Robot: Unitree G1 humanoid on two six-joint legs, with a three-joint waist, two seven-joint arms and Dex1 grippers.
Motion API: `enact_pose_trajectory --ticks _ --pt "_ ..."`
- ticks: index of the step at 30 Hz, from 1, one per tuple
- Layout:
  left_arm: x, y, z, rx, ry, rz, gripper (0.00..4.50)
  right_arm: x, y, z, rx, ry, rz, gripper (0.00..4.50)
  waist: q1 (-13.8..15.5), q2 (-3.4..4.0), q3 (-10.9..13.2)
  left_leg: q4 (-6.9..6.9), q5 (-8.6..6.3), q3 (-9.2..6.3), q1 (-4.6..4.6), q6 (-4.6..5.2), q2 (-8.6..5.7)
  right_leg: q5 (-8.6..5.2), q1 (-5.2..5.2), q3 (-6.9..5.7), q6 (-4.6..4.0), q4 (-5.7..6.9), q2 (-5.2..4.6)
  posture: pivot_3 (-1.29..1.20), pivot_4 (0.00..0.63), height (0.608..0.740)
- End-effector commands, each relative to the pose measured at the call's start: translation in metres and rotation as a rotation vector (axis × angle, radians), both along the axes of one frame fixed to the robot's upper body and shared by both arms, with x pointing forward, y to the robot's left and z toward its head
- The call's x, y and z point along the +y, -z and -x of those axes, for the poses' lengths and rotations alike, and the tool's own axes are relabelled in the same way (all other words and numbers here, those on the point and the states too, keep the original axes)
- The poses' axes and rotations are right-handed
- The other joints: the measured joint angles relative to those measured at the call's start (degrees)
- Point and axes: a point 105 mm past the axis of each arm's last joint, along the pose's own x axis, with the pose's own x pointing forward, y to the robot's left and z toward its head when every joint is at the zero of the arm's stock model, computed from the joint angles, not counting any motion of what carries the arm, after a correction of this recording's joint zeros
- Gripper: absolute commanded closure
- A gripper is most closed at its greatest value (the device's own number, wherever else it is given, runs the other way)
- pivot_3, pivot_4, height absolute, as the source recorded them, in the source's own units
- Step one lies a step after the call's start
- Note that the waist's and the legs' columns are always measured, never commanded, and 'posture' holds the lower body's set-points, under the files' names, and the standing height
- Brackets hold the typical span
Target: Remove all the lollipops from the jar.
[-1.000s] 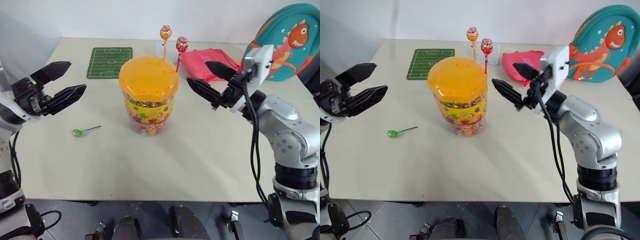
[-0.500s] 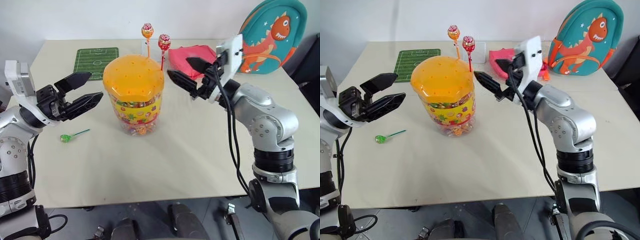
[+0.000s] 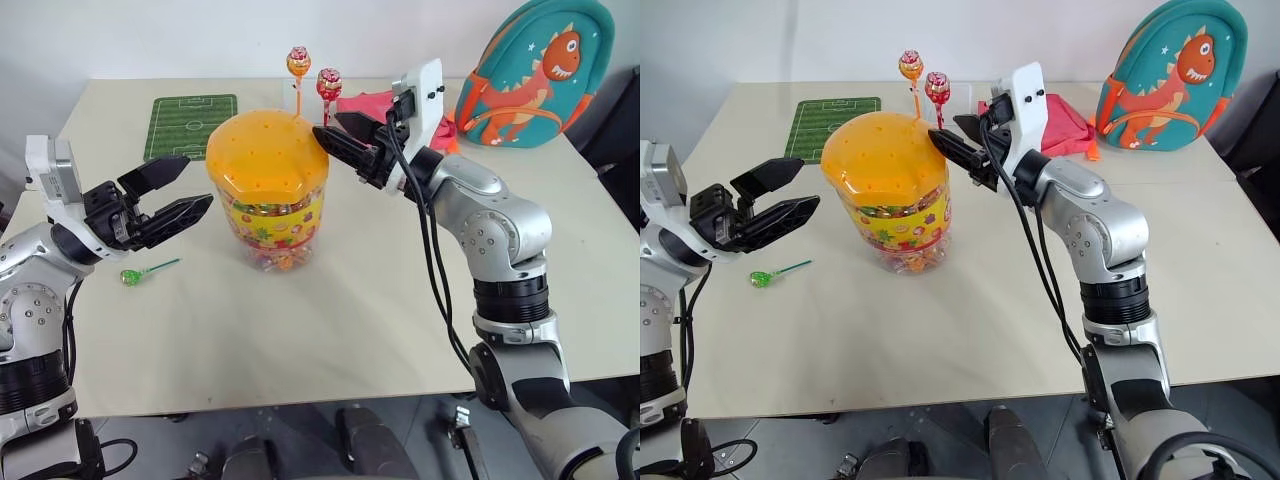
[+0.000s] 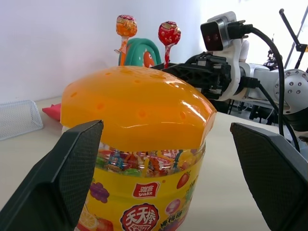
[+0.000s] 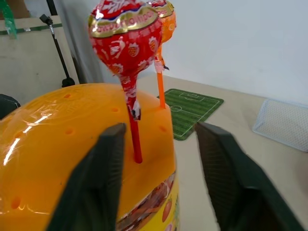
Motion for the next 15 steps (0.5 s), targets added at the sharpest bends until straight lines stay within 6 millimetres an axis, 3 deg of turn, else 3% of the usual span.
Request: enact_pose_trajectory --ticks 1,4,9,13,15 --pt "0.0 -0.009 0.007 -0.051 0.009 0.009 0.0 0.004 -0.02 0.01 -0.083 -0.044 -0.038 3.5 0.0 0.0 0.0 0.0 0.0 0.0 0.0 0.0 0.0 0.0 0.0 0.0 0.0 0.0 0.0 0.0 0.15 0.74" --pt "-0.001 -0.009 0.006 -0.052 0.016 0.024 0.0 0.001 -0.029 0.014 -0.109 -0.078 -0.092 4.48 0.0 0.0 0.0 0.0 0.0 0.0 0.0 0.0 -0.01 0.0 0.0 -0.01 0.0 -0.01 0.0 0.0 0.15 0.74" --pt "-0.001 -0.008 0.003 -0.053 0.022 0.042 0.0 -0.02 -0.051 0.022 -0.219 -0.097 -0.231 4.48 0.0 0.01 0.0 0.0 0.0 -0.06 -0.02 0.0 -0.01 0.0 0.05 -0.07 0.0 -0.01 -0.01 0.0 0.15 0.74" --pt "-0.006 -0.004 0.003 -0.106 0.017 -0.03 0.0 -0.074 -0.07 0.033 -0.246 -0.048 -0.313 4.48 0.5 0.05 0.0 0.0 0.0 -0.16 -0.04 0.0 -0.03 0.0 0.13 -0.2 0.0 -0.02 -0.07 0.0 0.15 0.74" --pt "-0.01 0.001 0.007 -0.123 0.041 -0.092 0.0 -0.104 -0.057 0.028 -0.152 0.053 -0.196 4.48 0.8 0.05 0.0 0.02 0.0 -0.32 -0.09 0.04 -0.09 0.0 0.2 -0.43 0.0 -0.08 -0.18 0.0 0.15 0.74"
